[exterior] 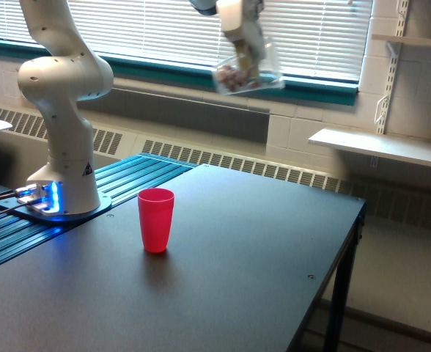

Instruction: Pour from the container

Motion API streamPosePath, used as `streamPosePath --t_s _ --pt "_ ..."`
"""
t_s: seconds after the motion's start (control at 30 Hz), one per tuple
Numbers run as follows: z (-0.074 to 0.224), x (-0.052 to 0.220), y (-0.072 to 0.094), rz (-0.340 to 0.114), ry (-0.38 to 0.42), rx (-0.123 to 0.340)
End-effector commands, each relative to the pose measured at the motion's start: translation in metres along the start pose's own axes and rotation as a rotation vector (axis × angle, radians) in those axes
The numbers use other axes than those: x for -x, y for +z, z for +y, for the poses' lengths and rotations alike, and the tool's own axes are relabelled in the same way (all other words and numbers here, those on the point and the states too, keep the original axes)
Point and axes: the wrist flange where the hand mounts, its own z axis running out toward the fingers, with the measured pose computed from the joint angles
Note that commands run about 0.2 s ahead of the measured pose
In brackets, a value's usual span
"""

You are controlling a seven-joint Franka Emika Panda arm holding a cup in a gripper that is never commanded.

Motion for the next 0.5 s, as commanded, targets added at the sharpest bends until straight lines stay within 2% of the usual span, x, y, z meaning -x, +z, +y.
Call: streamPosePath --t_s 0.03,0.17,0.5 --pt "0.031 0.015 0.005 -0.068 -0.041 0.068" --pt "0.045 0.022 0.001 -0.089 -0.037 0.070" --pt "0.074 0.049 0.000 -0.103 -0.118 0.073"
